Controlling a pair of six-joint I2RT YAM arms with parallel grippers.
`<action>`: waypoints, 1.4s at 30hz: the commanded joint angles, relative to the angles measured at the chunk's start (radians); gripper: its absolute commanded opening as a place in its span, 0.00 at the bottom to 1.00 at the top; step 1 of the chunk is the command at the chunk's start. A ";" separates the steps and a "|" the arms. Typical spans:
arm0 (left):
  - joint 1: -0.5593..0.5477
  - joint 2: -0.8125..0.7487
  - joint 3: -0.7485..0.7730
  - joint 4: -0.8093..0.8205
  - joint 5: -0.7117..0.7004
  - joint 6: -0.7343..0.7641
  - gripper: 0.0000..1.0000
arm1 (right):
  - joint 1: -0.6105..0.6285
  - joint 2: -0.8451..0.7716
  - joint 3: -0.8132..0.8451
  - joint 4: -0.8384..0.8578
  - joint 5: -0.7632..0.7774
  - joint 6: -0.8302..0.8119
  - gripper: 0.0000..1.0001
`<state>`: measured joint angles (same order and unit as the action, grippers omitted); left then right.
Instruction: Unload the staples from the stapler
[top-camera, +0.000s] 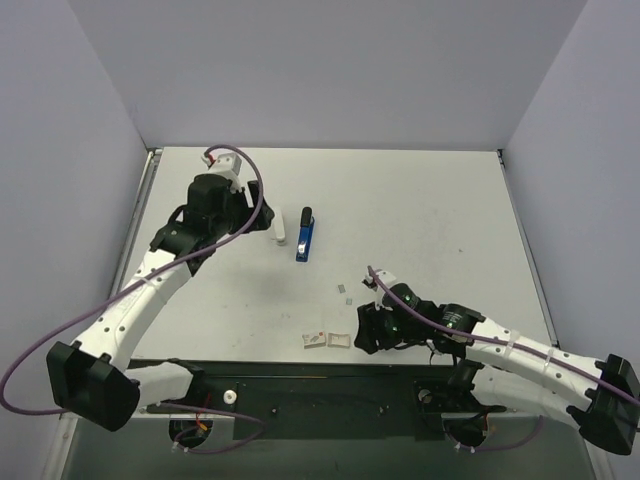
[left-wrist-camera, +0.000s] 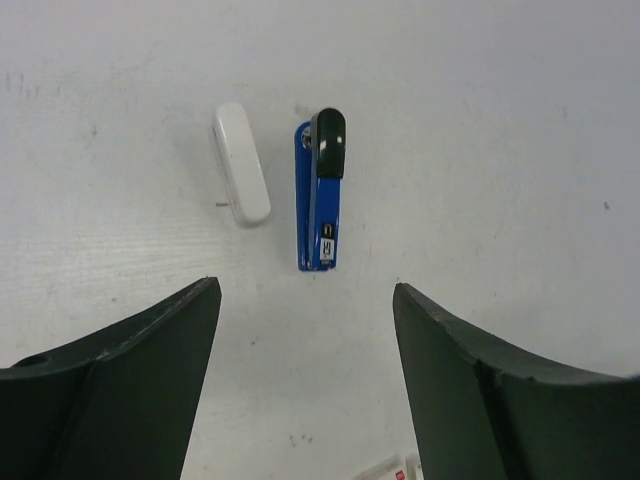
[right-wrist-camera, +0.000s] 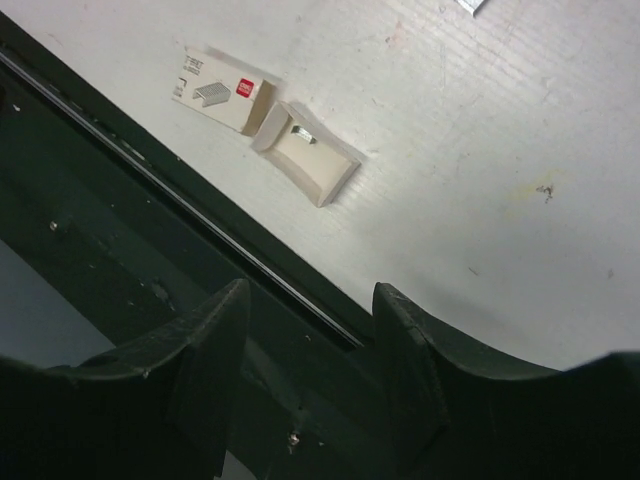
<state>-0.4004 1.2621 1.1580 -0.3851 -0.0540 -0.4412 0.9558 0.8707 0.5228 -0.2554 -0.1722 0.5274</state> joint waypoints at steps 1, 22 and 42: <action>-0.005 -0.113 -0.056 -0.135 0.095 0.009 0.79 | 0.044 0.039 -0.027 0.022 0.074 0.042 0.48; 0.005 -0.475 -0.311 -0.095 0.022 0.079 0.76 | 0.228 0.507 0.161 0.053 0.321 0.132 0.49; 0.008 -0.466 -0.323 -0.107 0.048 0.090 0.76 | 0.225 0.689 0.289 -0.007 0.422 0.155 0.38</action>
<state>-0.4019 0.8082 0.8307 -0.5198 -0.0135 -0.3660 1.1915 1.5402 0.7723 -0.2073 0.2031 0.7036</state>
